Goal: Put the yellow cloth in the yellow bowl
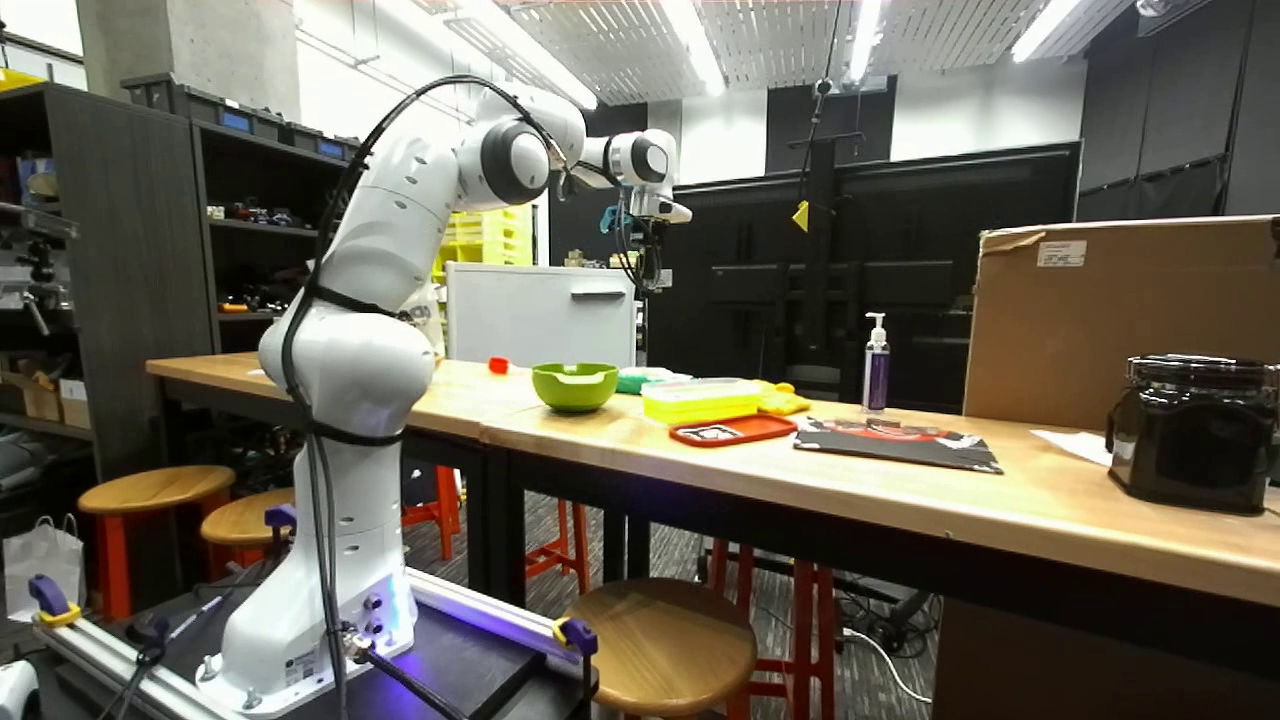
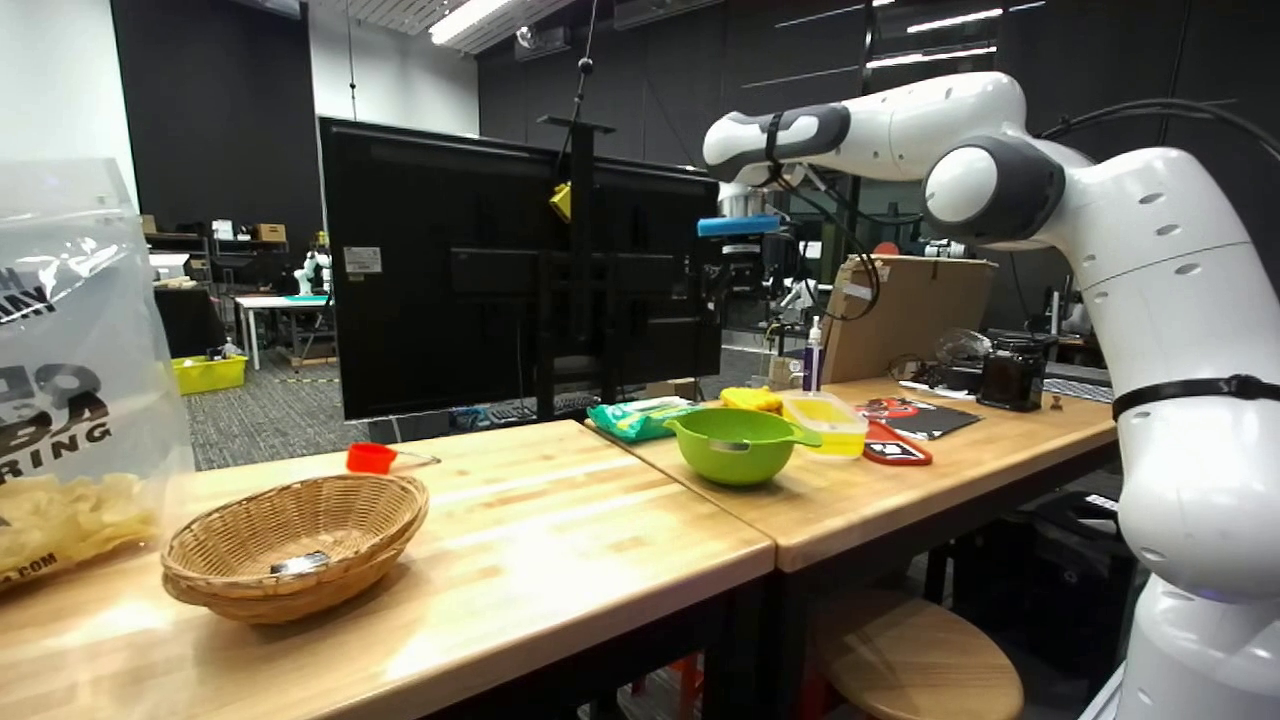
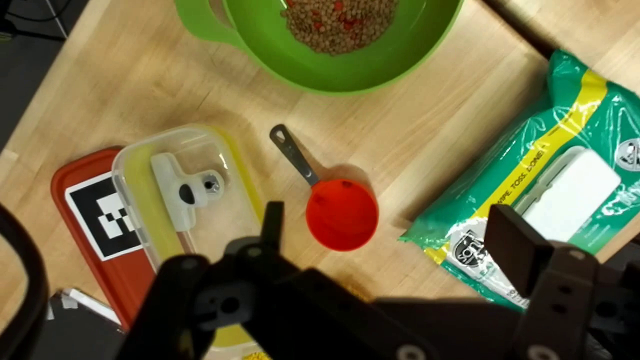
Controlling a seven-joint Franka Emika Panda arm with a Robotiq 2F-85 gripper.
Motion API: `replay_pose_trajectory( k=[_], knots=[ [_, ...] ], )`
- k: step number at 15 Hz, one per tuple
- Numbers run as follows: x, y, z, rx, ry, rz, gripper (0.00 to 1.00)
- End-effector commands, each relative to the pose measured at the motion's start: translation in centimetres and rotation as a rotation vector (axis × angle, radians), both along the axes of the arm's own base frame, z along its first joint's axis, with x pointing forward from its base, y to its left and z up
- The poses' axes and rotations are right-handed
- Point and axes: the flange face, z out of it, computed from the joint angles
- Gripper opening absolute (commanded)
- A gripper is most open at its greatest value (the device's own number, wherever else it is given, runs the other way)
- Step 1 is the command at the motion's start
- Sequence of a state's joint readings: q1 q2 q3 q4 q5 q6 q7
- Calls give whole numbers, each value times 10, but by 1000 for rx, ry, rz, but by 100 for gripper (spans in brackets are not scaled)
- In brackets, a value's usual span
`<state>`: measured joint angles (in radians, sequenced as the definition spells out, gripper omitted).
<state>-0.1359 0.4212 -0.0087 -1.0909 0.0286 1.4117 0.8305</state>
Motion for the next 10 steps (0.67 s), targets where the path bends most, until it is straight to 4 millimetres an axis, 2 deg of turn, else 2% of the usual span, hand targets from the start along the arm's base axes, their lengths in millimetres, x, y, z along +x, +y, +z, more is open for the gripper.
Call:
replay_pose_trajectory(
  k=[1,3,5,10],
  knots=[
    [0,-6,-1,0,-1,-5,100],
    [1,-10,-1,0,-1,-6,100],
    [3,-3,-4,-13,16,23,100],
    [11,13,-15,-26,55,271,100]
  ],
)
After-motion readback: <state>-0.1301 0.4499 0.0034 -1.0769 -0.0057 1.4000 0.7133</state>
